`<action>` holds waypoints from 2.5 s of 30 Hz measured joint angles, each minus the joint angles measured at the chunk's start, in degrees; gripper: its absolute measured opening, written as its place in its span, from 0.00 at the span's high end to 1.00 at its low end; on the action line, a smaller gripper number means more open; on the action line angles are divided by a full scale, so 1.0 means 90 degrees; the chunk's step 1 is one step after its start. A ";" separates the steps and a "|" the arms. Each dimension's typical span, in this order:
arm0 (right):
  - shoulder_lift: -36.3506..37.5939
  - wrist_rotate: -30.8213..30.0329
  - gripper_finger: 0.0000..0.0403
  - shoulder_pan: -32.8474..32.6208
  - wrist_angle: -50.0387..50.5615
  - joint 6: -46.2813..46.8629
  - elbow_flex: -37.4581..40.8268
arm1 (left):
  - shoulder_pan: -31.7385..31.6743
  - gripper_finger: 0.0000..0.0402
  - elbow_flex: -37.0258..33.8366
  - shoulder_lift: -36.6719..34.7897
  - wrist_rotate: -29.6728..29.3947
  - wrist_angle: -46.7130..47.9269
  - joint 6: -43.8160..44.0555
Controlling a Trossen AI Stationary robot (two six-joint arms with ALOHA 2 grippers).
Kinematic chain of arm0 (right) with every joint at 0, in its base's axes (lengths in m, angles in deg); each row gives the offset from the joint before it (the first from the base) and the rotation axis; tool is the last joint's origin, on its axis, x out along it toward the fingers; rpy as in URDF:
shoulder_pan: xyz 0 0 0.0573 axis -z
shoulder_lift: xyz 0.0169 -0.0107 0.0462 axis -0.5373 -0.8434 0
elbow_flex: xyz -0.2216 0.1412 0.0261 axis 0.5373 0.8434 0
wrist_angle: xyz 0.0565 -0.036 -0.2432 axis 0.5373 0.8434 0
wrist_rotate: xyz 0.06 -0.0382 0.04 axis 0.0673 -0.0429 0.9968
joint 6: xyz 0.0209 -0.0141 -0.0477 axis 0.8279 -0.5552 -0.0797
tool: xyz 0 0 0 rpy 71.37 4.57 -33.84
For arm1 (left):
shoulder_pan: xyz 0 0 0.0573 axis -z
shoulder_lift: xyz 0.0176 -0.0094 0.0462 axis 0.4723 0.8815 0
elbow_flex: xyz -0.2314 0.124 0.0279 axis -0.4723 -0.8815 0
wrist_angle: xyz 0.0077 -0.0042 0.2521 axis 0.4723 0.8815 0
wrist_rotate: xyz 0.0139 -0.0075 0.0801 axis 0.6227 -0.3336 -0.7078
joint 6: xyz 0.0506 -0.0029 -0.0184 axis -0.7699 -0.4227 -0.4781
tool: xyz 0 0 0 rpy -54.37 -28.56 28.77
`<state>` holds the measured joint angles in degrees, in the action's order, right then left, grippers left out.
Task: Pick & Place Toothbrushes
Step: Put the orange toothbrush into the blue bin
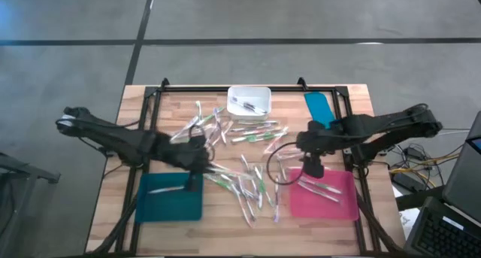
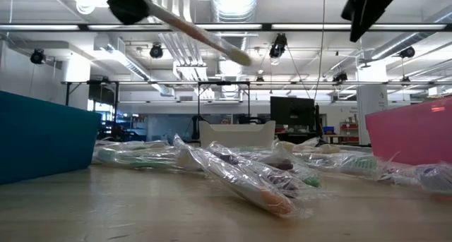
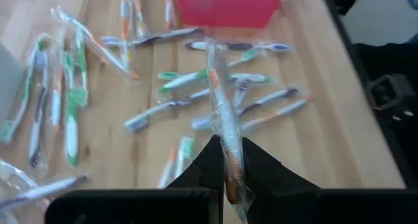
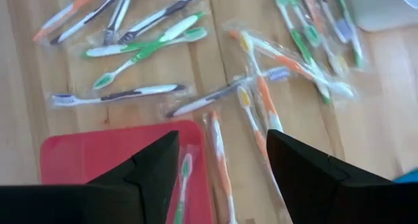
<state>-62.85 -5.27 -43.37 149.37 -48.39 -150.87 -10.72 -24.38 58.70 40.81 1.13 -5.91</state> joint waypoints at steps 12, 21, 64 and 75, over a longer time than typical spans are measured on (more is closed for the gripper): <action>0.1304 -0.0166 0.39 0.0002 -0.0429 0.0638 0.1392 | 0.2189 0.94 -0.1508 -0.1938 -0.1707 0.0010 0.1783; 0.1392 -0.0165 0.39 0.0005 -0.0541 0.0732 0.1738 | 0.3477 0.94 -0.2306 -0.2653 -0.2911 0.0456 0.3530; 0.1353 -0.0168 0.43 0.0000 -0.0857 0.0700 0.1721 | 0.5536 0.94 -0.2448 -0.2578 -0.2362 0.2588 0.7540; 0.1353 -0.0168 0.37 0.0002 -0.0854 0.0698 0.1721 | 0.5536 0.93 -0.3505 -0.2569 -0.1374 0.1434 0.8445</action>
<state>-50.67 -6.78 -43.35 141.68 -42.11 -135.39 39.11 -55.92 35.58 28.44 14.04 70.09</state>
